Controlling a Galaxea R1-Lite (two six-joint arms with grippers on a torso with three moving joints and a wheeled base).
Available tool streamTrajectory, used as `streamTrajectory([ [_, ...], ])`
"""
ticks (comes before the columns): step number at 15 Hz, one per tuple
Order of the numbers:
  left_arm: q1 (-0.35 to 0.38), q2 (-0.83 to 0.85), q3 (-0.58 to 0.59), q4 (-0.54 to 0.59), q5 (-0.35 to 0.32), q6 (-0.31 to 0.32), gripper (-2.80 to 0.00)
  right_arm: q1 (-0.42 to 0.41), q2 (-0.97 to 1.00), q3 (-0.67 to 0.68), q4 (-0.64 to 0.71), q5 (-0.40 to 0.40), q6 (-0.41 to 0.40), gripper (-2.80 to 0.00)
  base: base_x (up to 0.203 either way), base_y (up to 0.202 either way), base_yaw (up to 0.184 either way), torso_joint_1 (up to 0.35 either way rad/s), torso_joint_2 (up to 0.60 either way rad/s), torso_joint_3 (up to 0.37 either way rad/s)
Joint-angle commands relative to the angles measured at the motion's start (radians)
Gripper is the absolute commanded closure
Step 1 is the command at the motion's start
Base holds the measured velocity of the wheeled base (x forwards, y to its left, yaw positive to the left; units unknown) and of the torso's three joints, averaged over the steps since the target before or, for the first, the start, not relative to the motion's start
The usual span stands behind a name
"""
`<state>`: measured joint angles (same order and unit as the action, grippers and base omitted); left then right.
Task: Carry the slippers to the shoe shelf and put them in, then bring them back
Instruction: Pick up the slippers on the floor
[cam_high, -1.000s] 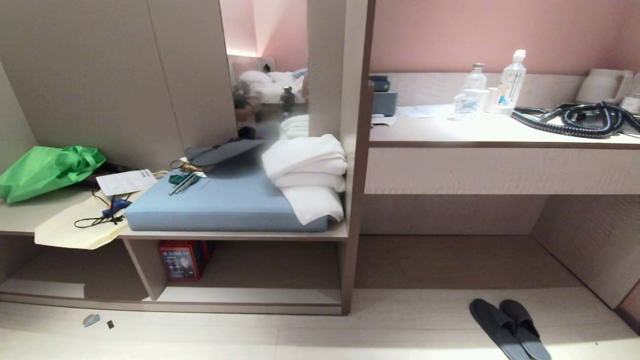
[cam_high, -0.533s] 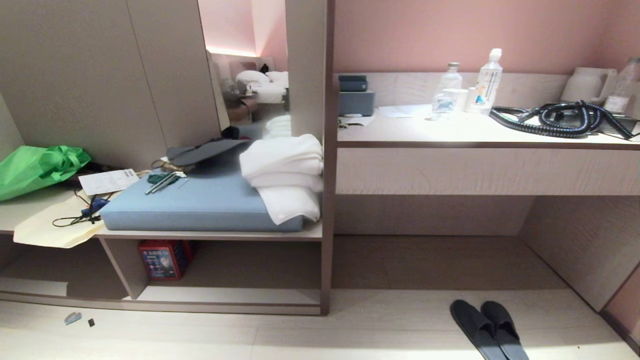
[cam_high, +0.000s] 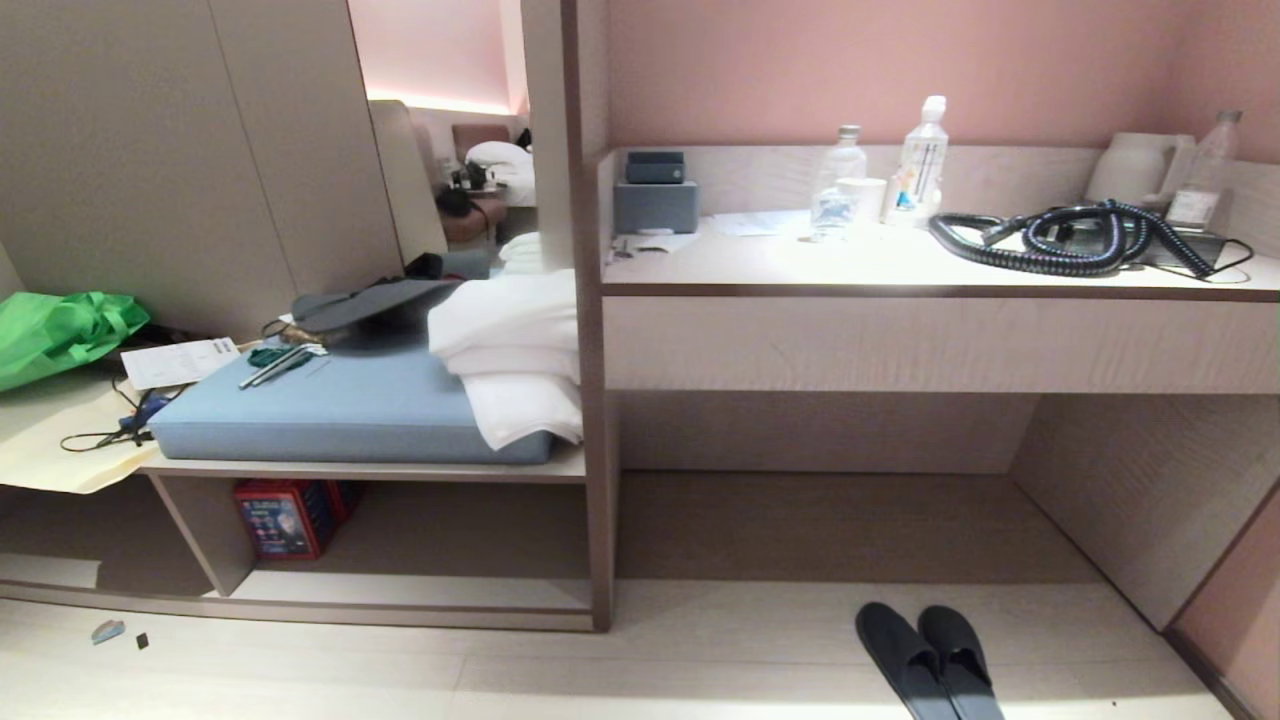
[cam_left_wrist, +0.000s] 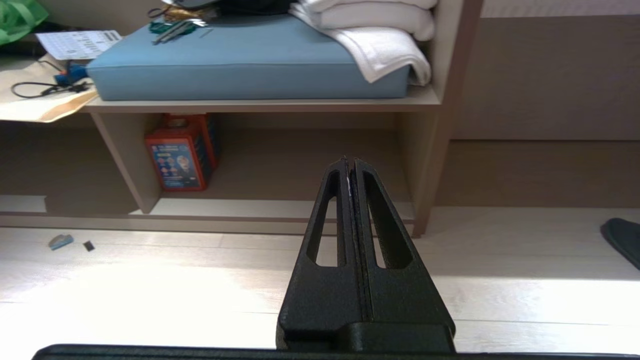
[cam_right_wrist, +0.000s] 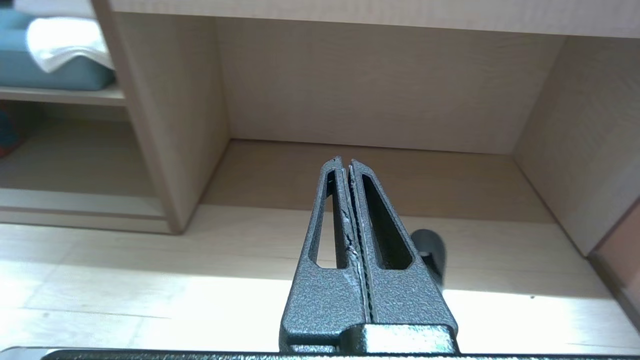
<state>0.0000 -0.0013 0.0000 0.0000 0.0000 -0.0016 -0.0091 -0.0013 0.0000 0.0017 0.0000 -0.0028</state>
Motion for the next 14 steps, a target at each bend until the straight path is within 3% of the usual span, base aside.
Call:
streamTrajectory([
  [1,0.0,0.001,0.0,0.0,0.0,0.0,0.0,0.0,0.001,0.002,0.0,0.0,-0.002,0.0,0.0,-0.19,0.004,0.001,0.0,0.007],
  [14,0.0,0.001,0.0,0.0,0.0,0.0,0.0,0.0,0.001,0.002,0.0,0.0,0.0,0.0,0.0,-0.196,0.001,0.003,0.0,0.003],
])
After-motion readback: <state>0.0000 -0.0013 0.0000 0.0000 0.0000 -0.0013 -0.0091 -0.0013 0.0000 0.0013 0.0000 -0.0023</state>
